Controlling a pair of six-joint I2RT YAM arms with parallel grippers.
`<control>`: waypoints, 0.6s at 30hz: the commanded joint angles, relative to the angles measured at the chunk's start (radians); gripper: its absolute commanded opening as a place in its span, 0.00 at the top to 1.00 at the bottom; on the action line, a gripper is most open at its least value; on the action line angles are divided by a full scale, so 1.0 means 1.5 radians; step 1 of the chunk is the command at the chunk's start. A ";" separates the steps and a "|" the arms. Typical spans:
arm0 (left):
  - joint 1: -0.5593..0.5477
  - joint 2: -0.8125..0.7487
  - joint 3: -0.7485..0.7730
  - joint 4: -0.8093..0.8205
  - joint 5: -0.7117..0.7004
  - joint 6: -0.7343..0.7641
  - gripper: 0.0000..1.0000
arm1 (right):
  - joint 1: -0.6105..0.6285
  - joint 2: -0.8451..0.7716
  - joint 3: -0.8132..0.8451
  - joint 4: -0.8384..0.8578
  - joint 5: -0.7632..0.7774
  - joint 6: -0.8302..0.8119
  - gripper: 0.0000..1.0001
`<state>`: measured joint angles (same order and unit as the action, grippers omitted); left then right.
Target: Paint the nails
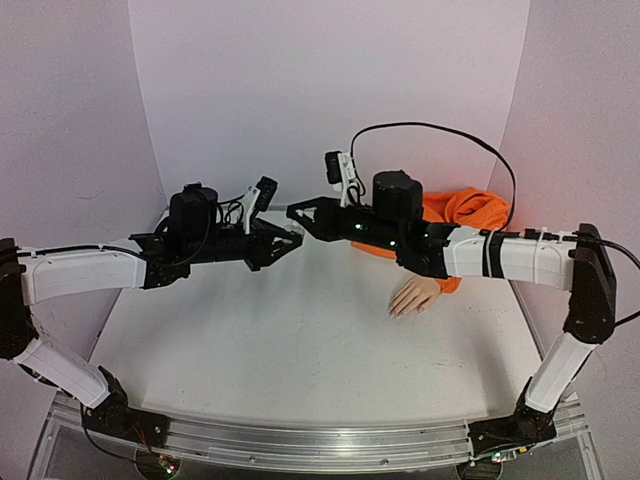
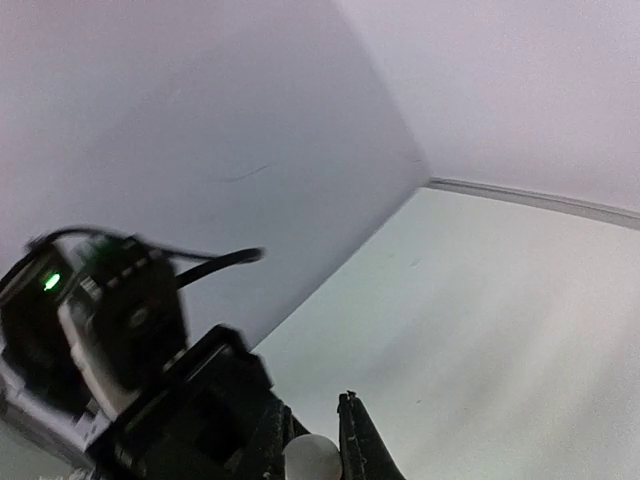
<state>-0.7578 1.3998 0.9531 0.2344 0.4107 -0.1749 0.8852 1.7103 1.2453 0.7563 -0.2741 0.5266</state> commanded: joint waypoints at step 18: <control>-0.011 -0.077 -0.073 0.085 -0.187 0.034 1.00 | 0.168 -0.055 0.080 -0.182 0.397 -0.062 0.38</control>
<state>-0.7967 1.3609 0.8677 0.2817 0.1043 -0.0696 1.1343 1.7580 1.4002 0.4622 0.4019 0.5220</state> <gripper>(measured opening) 0.213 0.539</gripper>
